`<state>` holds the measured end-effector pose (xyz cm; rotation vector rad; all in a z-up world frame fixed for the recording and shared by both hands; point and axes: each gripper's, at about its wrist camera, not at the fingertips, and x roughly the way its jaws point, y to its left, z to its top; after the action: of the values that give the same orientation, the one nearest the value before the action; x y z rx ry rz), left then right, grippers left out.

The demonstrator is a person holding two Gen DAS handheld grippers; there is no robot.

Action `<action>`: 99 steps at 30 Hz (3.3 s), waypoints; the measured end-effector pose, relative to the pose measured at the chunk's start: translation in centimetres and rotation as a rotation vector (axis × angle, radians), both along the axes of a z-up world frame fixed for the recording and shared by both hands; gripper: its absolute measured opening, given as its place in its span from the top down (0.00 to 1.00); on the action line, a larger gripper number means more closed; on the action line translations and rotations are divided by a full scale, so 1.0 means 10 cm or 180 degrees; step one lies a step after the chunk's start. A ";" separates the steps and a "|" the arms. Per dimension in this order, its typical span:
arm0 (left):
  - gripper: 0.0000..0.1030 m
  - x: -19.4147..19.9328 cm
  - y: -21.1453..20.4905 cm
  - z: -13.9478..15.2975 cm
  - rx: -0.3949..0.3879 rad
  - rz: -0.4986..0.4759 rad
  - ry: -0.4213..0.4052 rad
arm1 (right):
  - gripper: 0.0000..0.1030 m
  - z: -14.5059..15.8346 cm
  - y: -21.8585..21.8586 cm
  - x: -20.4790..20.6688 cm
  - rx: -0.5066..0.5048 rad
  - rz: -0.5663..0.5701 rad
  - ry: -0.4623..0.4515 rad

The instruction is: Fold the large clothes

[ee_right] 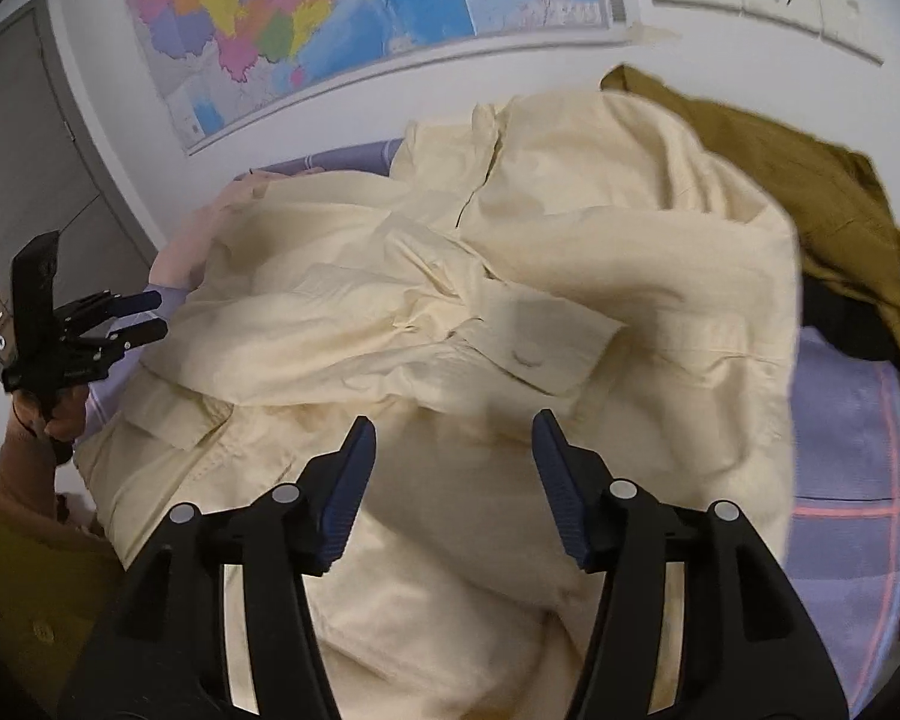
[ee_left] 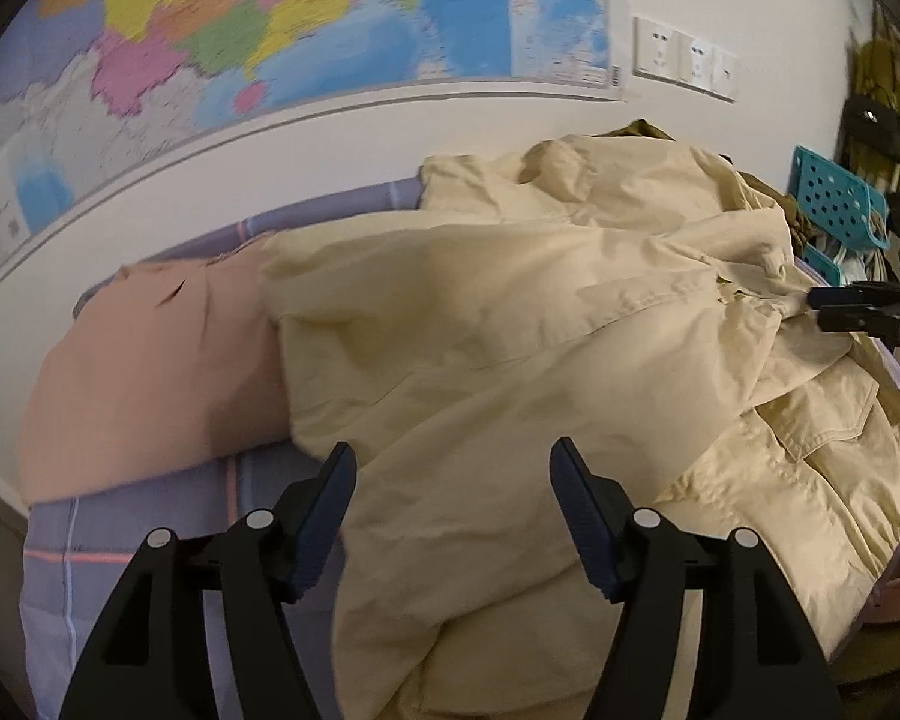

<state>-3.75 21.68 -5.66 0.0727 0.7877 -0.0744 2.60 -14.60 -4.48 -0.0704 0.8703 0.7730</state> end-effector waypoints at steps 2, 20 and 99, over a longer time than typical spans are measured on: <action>0.37 0.06 -0.08 -0.04 0.0051 -0.0059 0.0026 | 0.47 -0.07 0.07 0.08 -0.0069 -0.0015 0.0036; 0.31 -0.54 0.48 -0.08 -0.0517 0.0391 0.0146 | 0.37 0.09 -0.83 -0.38 0.0511 -0.0499 0.0012; 0.86 -1.00 0.67 0.88 -0.2071 0.0060 0.0242 | 0.83 0.71 -1.28 -1.11 0.2404 -0.0213 0.0264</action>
<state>-13.78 28.34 3.14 -0.5563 0.8078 -0.3130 -8.50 -27.40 2.59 0.6586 0.6082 1.0023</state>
